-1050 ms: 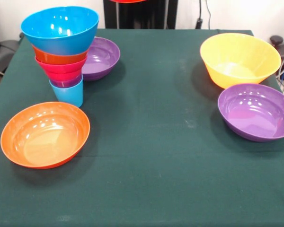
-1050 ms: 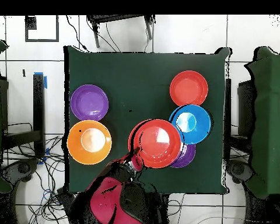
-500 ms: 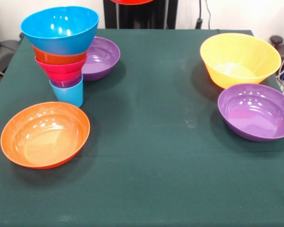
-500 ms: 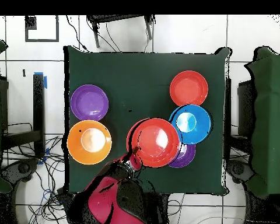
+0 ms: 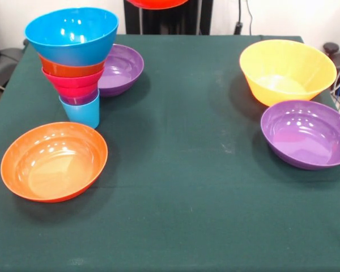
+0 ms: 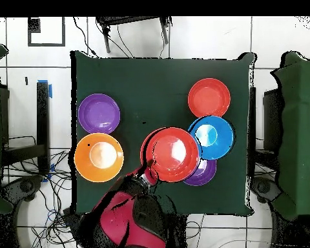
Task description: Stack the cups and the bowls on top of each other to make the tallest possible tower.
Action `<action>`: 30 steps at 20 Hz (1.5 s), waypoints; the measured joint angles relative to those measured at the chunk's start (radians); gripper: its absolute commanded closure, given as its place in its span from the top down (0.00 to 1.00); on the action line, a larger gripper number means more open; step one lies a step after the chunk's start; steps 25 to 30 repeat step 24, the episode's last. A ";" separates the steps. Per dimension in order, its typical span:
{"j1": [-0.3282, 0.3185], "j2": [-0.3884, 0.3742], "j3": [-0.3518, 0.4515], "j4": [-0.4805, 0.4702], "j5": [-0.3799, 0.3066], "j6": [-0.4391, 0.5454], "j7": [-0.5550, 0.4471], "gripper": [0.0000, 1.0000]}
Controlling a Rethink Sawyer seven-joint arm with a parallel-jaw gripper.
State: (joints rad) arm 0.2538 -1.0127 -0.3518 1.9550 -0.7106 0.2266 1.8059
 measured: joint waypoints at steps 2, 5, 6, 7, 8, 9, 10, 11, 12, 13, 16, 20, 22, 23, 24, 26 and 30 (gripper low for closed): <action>-0.008 -0.001 0.008 0.000 -0.005 0.000 0.000 0.00; -0.015 -0.004 0.015 0.000 -0.007 0.004 0.000 0.00; -0.018 -0.005 0.018 0.000 -0.007 0.005 0.000 0.00; -0.021 -0.006 0.021 0.000 -0.008 0.006 0.000 0.00; -0.026 -0.009 0.026 0.000 -0.008 0.008 0.000 0.00; -0.031 -0.013 0.032 0.000 -0.008 0.010 0.000 0.00; -0.032 -0.015 0.035 0.000 -0.009 0.010 0.000 0.00; -0.036 -0.019 0.041 0.000 -0.009 0.010 0.000 0.00; -0.036 -0.019 0.042 0.000 -0.009 0.010 0.000 0.00; -0.038 -0.020 0.046 0.000 -0.009 0.010 0.000 0.00; -0.039 -0.021 0.054 0.000 -0.009 0.012 0.000 0.00; -0.039 -0.024 0.056 0.000 -0.010 0.024 0.000 0.00; -0.039 -0.026 0.056 0.000 -0.010 0.031 0.000 0.00; -0.039 -0.028 0.057 0.000 -0.010 0.037 0.000 0.00; -0.040 -0.033 0.058 0.000 -0.010 0.050 0.000 0.00; -0.040 -0.033 0.058 0.000 -0.010 0.050 0.000 0.00; -0.040 -0.033 0.058 0.000 -0.010 0.050 0.000 0.00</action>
